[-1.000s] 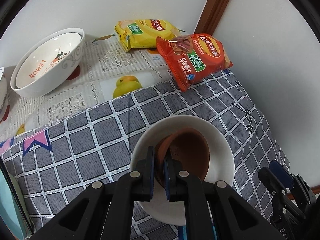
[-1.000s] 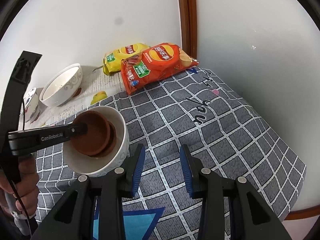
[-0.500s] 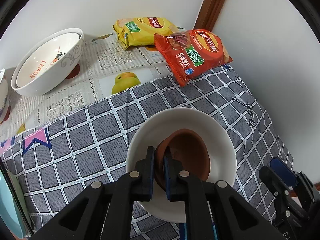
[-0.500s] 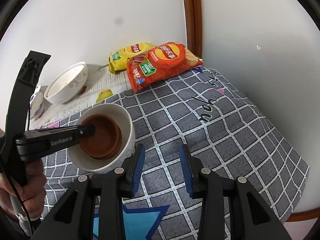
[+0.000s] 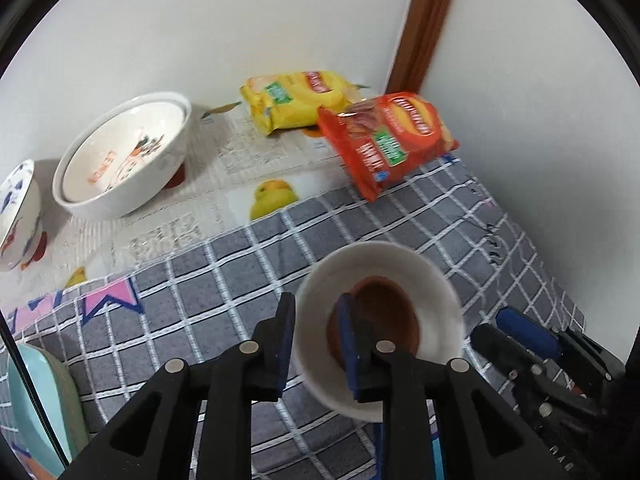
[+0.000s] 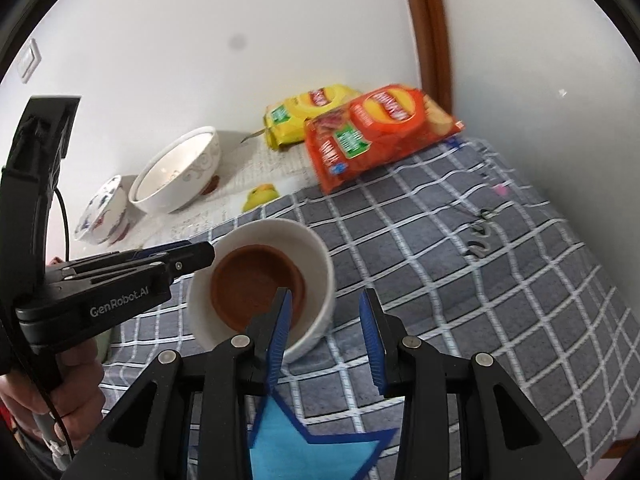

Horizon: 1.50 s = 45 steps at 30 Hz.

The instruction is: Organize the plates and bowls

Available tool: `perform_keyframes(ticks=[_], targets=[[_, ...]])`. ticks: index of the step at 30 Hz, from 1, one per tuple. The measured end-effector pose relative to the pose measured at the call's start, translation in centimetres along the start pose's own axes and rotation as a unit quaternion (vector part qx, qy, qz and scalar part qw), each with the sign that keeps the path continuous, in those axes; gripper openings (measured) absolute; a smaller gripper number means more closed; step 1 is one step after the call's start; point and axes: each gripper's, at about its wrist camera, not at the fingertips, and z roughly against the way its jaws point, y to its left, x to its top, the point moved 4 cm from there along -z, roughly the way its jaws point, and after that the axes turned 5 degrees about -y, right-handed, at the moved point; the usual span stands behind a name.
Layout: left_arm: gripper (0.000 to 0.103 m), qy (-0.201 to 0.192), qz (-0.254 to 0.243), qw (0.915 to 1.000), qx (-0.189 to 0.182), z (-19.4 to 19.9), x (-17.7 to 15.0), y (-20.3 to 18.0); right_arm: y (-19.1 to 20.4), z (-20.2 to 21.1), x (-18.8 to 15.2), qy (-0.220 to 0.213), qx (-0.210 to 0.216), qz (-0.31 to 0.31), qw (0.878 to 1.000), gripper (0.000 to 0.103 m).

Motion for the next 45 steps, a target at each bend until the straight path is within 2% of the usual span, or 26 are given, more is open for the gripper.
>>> perform_keyframes(ticks=[5, 7, 10, 15, 27, 30, 37, 45], targets=[[0.021, 0.024, 0.02, 0.9995, 0.002, -1.3, -0.8, 1.4, -0.3, -1.9, 0.1, 0.019, -0.005, -0.014, 1.0, 0.031], [0.021, 0.033, 0.021, 0.9992, 0.001, -1.8, -1.1, 1.4, -0.4, -2.6, 0.2, 0.029, -0.013, -0.014, 0.999, 0.024], [0.021, 0.042, 0.021, 0.9989, 0.002, -2.6, -1.5, 1.1, -0.5, -3.6, 0.2, 0.04, -0.022, -0.019, 0.999, 0.02], [0.025, 0.053, 0.004, 0.9982, 0.028, -3.8, -2.2, 1.1, -0.7, -4.9, 0.1, 0.064, -0.034, -0.021, 0.997, 0.02], [0.025, 0.053, -0.005, 0.9982, 0.028, -4.9, -2.4, 0.8, -0.8, -7.0, -0.1, 0.094, -0.05, -0.011, 0.994, 0.021], [0.025, 0.051, -0.006, 0.9983, 0.028, -4.9, -2.4, 0.8, -0.8, -7.2, 0.0, 0.087, -0.057, -0.009, 0.994, 0.022], [0.024, 0.044, 0.016, 0.9987, 0.02, -5.0, -2.5, 1.1, -1.2, -7.1, 0.0, 0.065, -0.069, -0.007, 0.995, 0.033], [0.021, 0.034, 0.018, 0.9991, 0.017, -5.1, -2.7, 1.0, -1.5, -6.9, 0.0, 0.045, -0.07, -0.014, 0.996, 0.034]])
